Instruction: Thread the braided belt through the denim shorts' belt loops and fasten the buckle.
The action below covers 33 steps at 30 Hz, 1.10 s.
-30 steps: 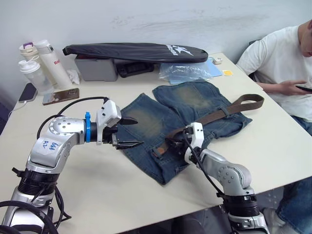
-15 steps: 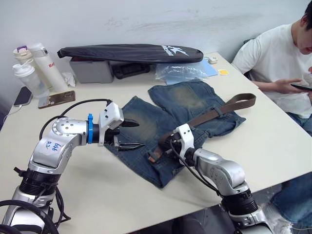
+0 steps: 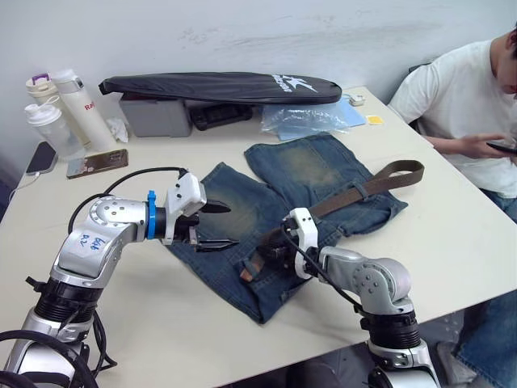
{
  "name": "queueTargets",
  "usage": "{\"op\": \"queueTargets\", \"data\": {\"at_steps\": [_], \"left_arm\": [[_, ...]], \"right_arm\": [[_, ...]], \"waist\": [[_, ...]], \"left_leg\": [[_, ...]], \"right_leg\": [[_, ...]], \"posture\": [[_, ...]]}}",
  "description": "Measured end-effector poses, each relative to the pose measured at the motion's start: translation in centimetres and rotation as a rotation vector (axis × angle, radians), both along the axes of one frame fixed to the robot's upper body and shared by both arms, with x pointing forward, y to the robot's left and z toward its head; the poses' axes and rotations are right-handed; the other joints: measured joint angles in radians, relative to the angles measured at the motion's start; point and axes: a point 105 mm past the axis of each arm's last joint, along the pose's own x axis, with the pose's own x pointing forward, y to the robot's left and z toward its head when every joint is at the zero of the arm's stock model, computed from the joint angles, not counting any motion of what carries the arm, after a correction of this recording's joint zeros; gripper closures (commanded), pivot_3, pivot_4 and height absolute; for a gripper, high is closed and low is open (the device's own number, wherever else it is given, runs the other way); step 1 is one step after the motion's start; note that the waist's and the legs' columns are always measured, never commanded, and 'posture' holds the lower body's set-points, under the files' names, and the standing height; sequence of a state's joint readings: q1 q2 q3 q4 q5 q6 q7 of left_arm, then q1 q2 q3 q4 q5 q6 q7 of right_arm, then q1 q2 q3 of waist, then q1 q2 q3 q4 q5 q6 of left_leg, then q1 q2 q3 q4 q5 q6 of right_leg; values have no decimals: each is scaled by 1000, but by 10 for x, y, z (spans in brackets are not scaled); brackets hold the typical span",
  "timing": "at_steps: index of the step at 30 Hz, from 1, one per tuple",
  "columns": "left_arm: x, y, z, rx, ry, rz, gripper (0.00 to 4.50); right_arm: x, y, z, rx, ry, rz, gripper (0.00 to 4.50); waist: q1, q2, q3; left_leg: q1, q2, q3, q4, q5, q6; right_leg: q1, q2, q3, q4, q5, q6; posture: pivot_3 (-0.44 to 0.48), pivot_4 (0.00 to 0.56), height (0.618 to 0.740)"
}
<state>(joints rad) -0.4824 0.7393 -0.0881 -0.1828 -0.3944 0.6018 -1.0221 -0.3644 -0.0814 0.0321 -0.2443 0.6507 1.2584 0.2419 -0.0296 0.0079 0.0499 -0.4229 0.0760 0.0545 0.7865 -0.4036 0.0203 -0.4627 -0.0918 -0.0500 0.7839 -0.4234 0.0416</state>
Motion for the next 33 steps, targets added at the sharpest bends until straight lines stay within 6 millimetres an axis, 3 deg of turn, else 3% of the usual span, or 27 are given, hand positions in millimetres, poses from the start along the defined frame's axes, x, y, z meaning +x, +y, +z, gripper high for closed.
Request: {"op": "queueTargets", "data": {"at_steps": [2, 5, 16, 23, 31, 32, 33], "left_arm": [[0, -2, 1, 1, -7, -9, 0], [1, -5, 3, -5, -14, -19, 0], [2, -5, 1, -8, -18, -22, 0], [4, -6, -2, -14, -13, -28, 0], [5, -12, 0, -11, -29, -45, 0], [5, -12, 0, -11, -31, -46, 0], [6, -12, 1, -12, -33, -47, 0]], "right_arm": [[-2, 2, 2, 9, -5, -3, 1924], [0, -1, 3, 34, 9, -48, 1924], [8, -43, 10, 293, 167, -328, 1924], [16, -83, 23, 427, 176, -509, 1924], [21, -93, 34, 523, 184, -576, 1924], [21, -93, 35, 531, 184, -580, 2524], [22, -94, 38, 544, 183, -589, 2738]], "waist": [[1, 1, 0], [2, 1, 1], [20, 16, 11], [28, 16, 16], [24, 17, 20], [25, 16, 20], [25, 16, 20]], "left_leg": [[0, -3, -3, 0, 0, 0], [0, -6, -6, -1, 0, 0], [-1, -13, -16, -12, -3, -4], [-8, -24, -16, -15, 2, -9], [-16, -26, -16, -14, 13, -7], [-16, -26, -16, -14, 13, -7], [-16, -26, -16, -14, 14, -6]], "right_leg": [[0, -1, 0, 0, 0, 0], [1, -3, 1, -1, 0, 0], [1, -4, 0, -7, 14, -2], [2, -7, 1, -10, 18, -1], [1, -8, 2, -16, 19, 2], [1, -8, 2, -17, 19, 2], [1, -8, 2, -16, 19, 2]], "posture": [[0, 150, 622], [0, 150, 622], [0, 150, 622], [0, 150, 622], [0, 150, 622], [0, 150, 622], [0, 150, 622]]}}
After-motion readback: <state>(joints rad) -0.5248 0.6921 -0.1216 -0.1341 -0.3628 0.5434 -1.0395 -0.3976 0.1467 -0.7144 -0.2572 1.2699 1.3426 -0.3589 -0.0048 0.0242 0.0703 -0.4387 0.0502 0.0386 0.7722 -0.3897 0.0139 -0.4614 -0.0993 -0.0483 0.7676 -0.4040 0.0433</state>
